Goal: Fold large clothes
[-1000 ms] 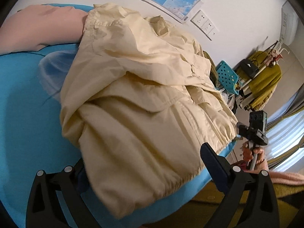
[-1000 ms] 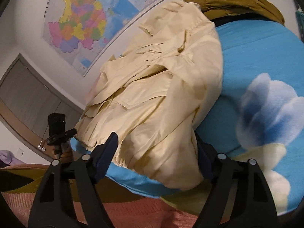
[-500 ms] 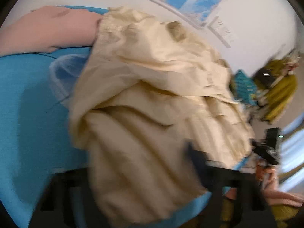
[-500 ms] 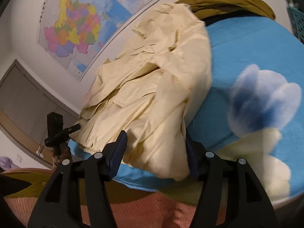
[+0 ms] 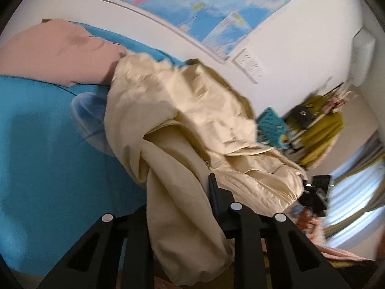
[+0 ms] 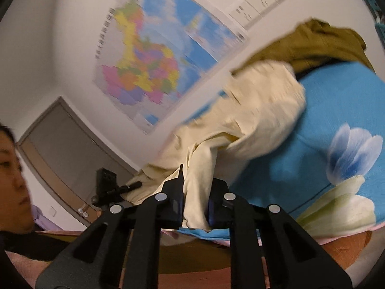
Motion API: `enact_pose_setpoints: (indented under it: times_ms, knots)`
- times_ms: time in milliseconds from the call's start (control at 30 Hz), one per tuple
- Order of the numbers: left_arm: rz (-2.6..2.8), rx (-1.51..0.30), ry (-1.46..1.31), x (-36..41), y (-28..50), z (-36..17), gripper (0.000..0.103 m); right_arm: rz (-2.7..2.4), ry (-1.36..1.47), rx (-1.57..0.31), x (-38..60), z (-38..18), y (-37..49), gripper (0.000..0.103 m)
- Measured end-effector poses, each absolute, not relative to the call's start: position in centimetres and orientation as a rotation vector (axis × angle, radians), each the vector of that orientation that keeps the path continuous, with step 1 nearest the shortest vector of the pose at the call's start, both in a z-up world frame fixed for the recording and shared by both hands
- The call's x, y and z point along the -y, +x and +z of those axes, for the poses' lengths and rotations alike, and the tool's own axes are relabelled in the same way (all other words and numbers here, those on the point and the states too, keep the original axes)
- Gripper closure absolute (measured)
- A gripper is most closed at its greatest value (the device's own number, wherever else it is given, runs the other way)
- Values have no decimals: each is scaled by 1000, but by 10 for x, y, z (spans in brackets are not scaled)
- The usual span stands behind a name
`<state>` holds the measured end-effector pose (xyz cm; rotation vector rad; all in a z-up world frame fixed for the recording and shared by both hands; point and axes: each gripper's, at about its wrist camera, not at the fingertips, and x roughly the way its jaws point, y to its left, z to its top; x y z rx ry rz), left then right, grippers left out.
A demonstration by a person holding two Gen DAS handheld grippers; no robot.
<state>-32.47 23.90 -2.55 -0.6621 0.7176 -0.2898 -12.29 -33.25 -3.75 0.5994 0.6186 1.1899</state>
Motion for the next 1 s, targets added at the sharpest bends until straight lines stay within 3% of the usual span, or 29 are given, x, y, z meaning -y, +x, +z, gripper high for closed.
enact_pose_setpoints:
  times_ms: [433,1000]
  knots:
    - [-285,-711,-704,-262,-295,17,85,1199,659,-544,318,4,-85,89]
    - [-197,-784,-596,-306,-162,69,85,1110,657,-604,252,50,62,87]
